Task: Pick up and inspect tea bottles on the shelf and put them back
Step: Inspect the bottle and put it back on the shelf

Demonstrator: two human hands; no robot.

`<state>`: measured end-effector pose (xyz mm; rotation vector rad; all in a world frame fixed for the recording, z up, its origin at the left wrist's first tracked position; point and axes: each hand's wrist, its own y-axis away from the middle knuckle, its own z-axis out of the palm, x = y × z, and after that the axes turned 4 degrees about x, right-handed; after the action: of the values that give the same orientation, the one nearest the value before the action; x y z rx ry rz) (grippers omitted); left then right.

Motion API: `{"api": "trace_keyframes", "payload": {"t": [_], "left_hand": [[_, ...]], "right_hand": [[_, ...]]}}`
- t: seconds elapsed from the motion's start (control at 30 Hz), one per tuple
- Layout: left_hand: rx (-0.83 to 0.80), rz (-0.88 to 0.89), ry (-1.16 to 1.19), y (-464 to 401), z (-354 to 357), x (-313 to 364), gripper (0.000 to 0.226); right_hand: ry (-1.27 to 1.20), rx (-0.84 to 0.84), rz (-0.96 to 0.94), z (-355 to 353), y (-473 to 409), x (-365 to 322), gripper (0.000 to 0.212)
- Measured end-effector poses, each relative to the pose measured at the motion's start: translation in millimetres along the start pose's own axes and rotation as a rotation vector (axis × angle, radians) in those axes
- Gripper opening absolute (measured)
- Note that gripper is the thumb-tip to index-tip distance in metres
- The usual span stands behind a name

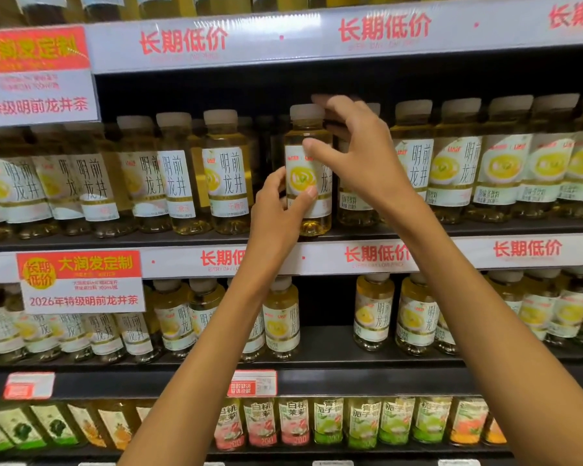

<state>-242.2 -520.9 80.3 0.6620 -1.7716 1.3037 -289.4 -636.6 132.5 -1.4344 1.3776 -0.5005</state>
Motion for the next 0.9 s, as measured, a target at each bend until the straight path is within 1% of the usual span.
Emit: {"api": "trace_keyframes", "payload": {"t": [0.1, 0.2, 0.37, 0.47, 0.53, 0.57, 0.6, 0.67, 0.73, 0.8, 0.9], "left_hand": [[-0.056, -0.014, -0.053, -4.2, -1.8, -2.0, 0.054], [-0.086, -0.022, -0.150, -9.0, -1.5, -3.7, 0.065], [-0.069, -0.026, -0.230, -16.7, 3.0, -3.3, 0.060], [-0.091, -0.031, -0.267, -18.0, 2.9, -3.4, 0.061], [-0.073, -0.005, -0.342, -14.6, 3.8, -3.3, 0.062], [-0.040, 0.020, -0.379, -10.4, 4.9, -3.1, 0.064], [0.006, 0.062, -0.411, -4.6, 6.2, -2.6, 0.065], [0.111, 0.183, -0.452, 8.4, 9.5, -0.4, 0.064], [0.187, 0.281, -0.449, 18.3, 13.7, 2.5, 0.058], [0.204, 0.324, -0.417, 24.5, 18.5, 4.1, 0.049], [0.147, 0.315, -0.366, 30.5, 25.0, 2.4, 0.041]], "right_hand": [[0.028, 0.003, -0.002, 3.2, -2.9, 3.2, 0.051], [0.073, 0.026, 0.004, 7.4, -6.0, 4.9, 0.048], [0.136, 0.058, 0.012, 13.5, -5.5, 3.2, 0.039], [0.063, 0.168, -0.026, 1.3, -4.6, -1.1, 0.037], [0.115, 0.267, -0.030, -10.3, -6.5, 2.2, 0.030], [0.180, 0.280, -0.010, -15.0, -7.7, 5.8, 0.028], [0.255, 0.264, 0.017, -17.9, -9.2, 9.9, 0.027], [0.422, 0.177, 0.043, -19.7, -10.6, 17.6, 0.025], [0.571, 0.102, 0.002, -16.5, -8.6, 21.3, 0.025], [0.610, 0.093, -0.048, -12.9, -5.3, 23.9, 0.028], [0.539, 0.145, -0.066, -13.1, -1.7, 27.8, 0.029]]}}
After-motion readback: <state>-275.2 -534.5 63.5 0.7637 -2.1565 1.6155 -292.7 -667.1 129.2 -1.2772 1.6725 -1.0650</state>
